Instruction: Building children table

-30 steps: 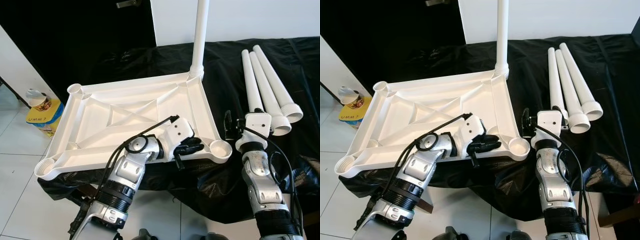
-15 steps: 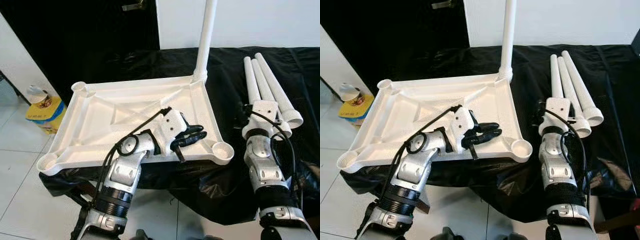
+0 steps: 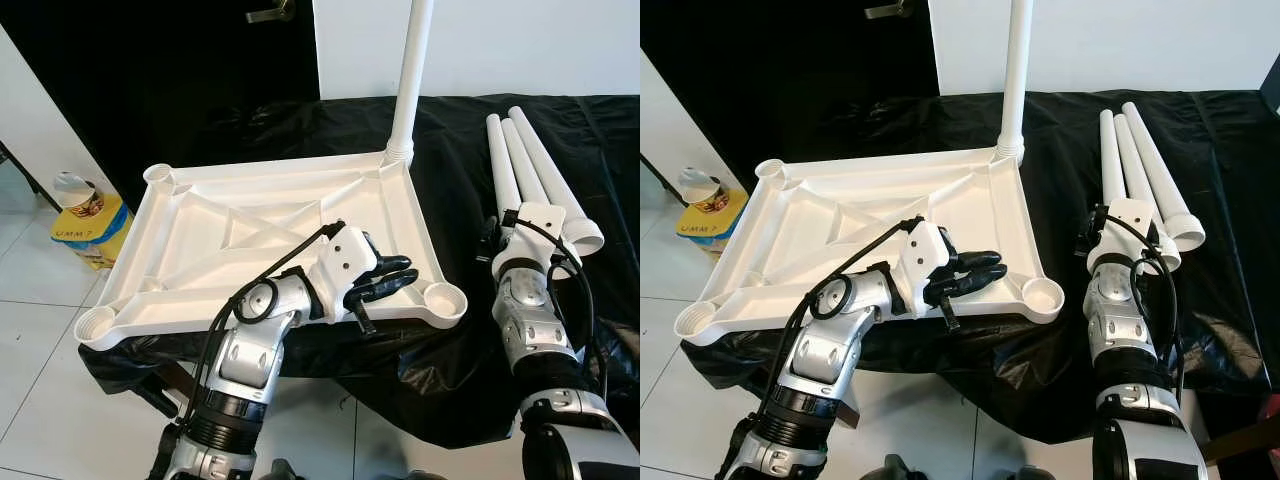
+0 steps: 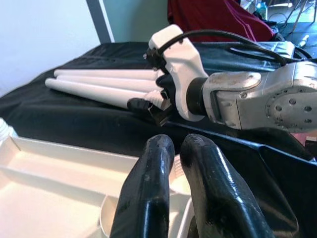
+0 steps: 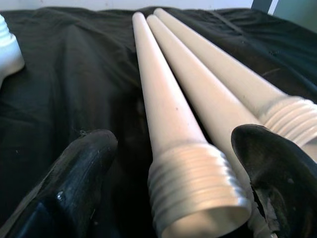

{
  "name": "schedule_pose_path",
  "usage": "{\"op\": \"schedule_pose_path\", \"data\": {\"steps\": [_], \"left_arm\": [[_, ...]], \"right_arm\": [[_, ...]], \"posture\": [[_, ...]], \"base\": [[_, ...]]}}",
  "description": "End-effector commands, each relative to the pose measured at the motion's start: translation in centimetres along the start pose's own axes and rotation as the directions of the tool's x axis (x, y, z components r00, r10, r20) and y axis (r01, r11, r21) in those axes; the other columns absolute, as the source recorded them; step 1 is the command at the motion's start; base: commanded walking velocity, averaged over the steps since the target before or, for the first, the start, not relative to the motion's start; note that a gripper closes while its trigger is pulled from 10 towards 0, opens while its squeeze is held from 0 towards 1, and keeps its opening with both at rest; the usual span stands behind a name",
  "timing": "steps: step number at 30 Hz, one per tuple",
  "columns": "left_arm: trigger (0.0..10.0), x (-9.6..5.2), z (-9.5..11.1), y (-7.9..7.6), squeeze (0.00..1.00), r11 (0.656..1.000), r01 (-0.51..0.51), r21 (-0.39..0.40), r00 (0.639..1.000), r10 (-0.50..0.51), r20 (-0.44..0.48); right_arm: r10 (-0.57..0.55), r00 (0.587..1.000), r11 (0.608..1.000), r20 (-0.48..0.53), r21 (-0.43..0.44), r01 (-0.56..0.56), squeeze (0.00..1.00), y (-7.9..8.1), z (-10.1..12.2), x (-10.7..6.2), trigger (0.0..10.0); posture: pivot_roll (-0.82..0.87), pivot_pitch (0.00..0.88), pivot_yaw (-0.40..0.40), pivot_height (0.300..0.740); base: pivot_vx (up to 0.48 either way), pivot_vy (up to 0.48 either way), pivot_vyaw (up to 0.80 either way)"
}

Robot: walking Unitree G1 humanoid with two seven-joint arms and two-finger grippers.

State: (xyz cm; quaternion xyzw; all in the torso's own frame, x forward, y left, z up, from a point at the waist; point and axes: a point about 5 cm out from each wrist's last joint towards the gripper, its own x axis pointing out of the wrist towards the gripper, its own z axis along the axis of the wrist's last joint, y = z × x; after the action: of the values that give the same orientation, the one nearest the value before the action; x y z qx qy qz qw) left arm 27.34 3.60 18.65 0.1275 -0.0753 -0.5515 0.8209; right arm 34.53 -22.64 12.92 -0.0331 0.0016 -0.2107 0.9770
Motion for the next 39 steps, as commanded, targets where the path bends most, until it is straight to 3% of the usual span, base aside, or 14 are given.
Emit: {"op": "schedule_pose_path", "data": {"steps": [1, 21, 39], "left_arm": [[10.0, -0.4, -0.2, 0.7, 0.00, 0.984, -0.179, -0.003, 0.984, 0.179, -0.019], [10.0, -1.5, -0.1, 0.5, 0.00, 0.975, -0.221, -0.004, 0.974, 0.221, -0.056], [10.0, -1.9, 0.0, 0.0, 0.00, 0.973, -0.232, 0.010, 0.969, 0.232, -0.090]], "right_arm": [[0.006, 1.000, 1.000, -0.030, 0.007, -0.006, 0.00, 0.3, -0.4, 0.1, 10.0], [0.066, 0.983, 0.997, -0.170, 0.051, -0.058, 0.00, 0.3, -2.1, 1.1, 10.0], [0.127, 0.977, 0.991, -0.170, 0.061, -0.118, 0.00, 1.1, -2.2, 1.6, 10.0]], "posture": [[0.00, 0.027, 0.045, 0.740], [0.04, 0.043, 0.028, 0.740], [0.09, 0.076, 0.041, 0.740]], "base": [[0.000, 0.000, 0.00], [0.000, 0.000, 0.00], [0.000, 0.000, 0.00]]}}
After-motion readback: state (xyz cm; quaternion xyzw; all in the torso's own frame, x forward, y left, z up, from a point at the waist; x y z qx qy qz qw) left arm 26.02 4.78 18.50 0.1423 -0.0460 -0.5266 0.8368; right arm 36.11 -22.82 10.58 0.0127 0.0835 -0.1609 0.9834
